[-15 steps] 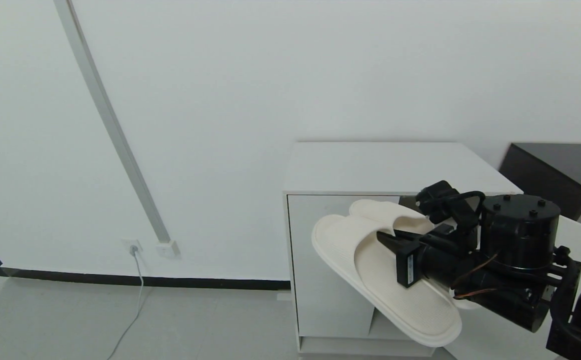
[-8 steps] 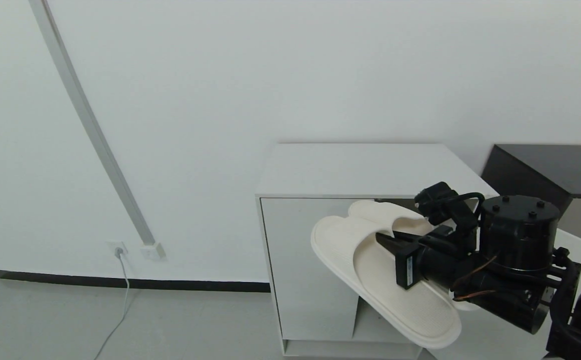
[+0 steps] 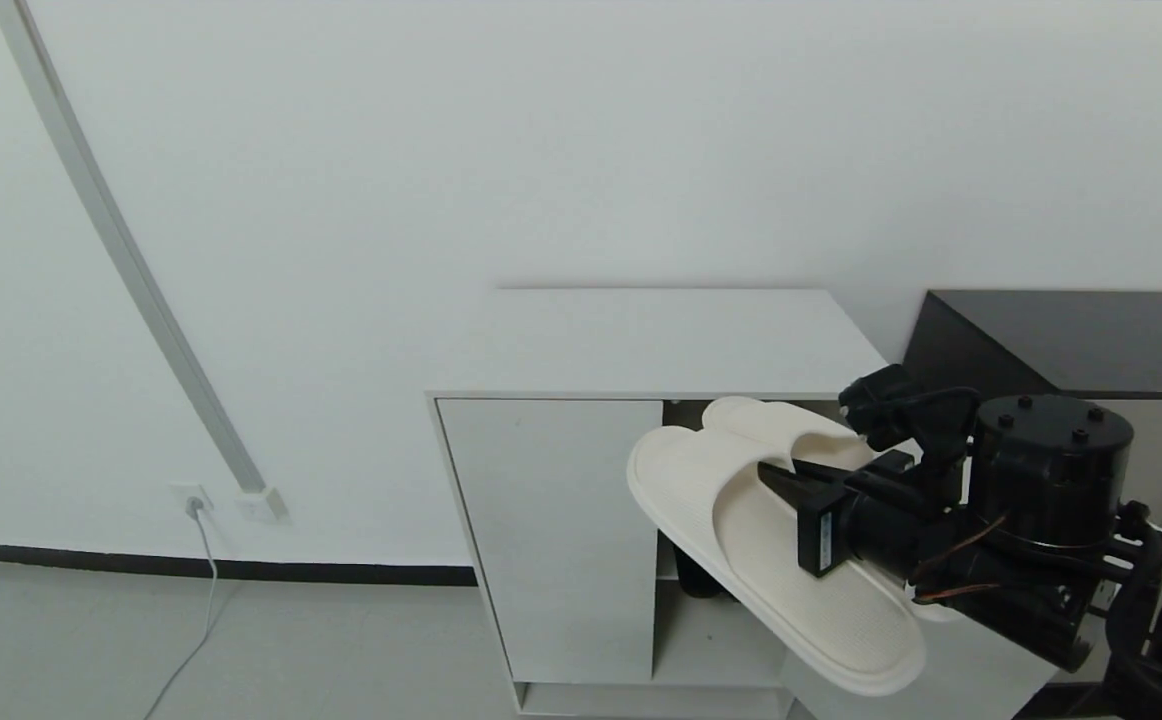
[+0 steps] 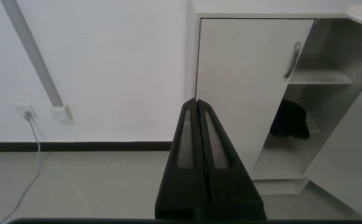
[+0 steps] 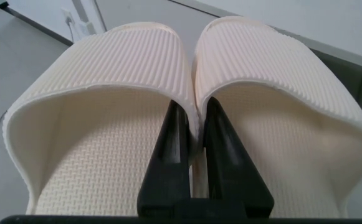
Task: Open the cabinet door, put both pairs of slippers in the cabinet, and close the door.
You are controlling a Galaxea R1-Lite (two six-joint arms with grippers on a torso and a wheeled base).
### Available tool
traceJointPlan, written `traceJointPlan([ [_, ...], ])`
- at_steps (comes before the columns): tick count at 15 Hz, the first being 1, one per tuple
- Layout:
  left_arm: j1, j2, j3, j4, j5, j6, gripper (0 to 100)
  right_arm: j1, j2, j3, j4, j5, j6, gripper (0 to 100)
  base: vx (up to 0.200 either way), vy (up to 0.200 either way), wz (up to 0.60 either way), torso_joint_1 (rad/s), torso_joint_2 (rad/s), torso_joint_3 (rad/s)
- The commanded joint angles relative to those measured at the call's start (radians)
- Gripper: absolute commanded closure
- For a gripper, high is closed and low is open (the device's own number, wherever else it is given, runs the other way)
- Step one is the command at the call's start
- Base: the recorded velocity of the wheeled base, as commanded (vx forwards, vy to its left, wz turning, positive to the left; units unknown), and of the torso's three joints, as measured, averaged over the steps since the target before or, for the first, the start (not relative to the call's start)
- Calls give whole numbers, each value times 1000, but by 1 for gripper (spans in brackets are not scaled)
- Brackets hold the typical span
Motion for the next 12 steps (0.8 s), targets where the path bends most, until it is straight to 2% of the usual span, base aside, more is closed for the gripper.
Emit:
traceJointPlan([
  [1, 0, 0, 0, 0, 0, -1, 100, 1, 1, 0, -1, 0, 0, 100, 0, -200, 0, -2, -2, -2],
  [3, 0, 0, 2, 0, 0, 4, 100, 1, 1, 0, -4, 2, 0, 100, 0, -200, 0, 0, 5, 5],
  [12, 0, 0, 2, 0, 2, 1, 100, 4, -4, 17, -4, 5, 0, 100, 0, 0, 0, 0, 0, 0],
])
